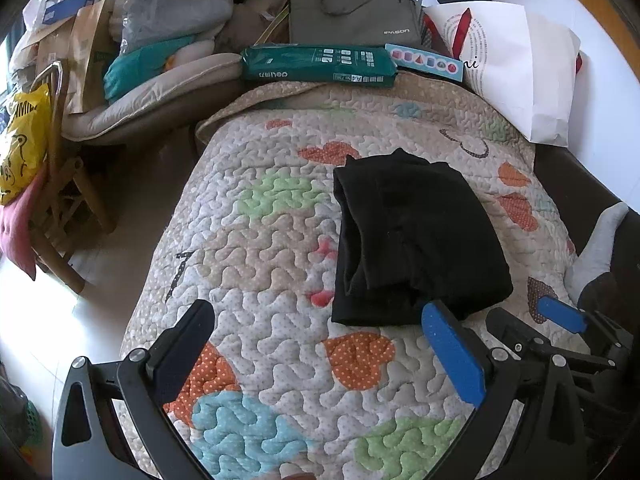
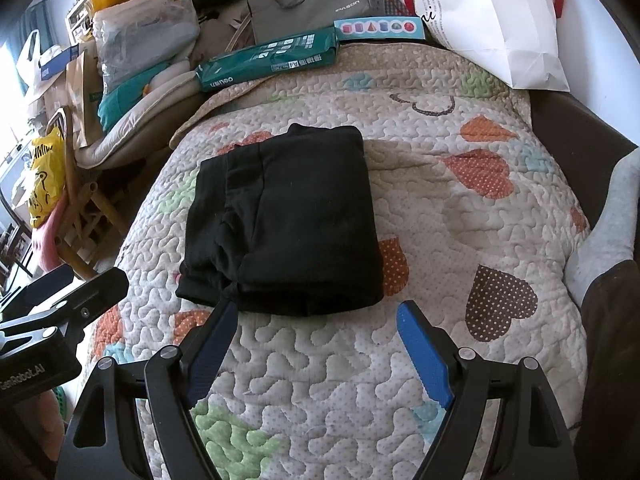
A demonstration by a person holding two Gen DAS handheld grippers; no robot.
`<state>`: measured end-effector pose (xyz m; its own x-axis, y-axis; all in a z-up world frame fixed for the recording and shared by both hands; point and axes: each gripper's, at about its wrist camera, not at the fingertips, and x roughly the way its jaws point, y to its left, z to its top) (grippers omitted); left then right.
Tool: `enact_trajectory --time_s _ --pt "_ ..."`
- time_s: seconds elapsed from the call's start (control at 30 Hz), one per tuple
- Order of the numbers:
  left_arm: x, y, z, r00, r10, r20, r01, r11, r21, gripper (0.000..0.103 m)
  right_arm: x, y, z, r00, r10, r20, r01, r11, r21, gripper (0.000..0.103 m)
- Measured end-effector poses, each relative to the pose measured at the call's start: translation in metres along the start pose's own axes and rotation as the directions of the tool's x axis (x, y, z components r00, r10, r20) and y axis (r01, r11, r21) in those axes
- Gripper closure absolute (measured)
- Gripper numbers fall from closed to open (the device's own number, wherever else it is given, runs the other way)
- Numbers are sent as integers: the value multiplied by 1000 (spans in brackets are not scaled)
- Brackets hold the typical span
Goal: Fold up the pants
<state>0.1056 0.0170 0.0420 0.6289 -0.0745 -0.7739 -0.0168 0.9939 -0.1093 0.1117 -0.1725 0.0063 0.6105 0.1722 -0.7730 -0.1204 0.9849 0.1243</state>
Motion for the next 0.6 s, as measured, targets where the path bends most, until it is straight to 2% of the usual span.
enact_trajectory --time_s 0.6 --pt "9 0 -3 998 -33 -45 32 999 -9 0 3 3 -2 1000 -21 -3 21 1000 -23 16"
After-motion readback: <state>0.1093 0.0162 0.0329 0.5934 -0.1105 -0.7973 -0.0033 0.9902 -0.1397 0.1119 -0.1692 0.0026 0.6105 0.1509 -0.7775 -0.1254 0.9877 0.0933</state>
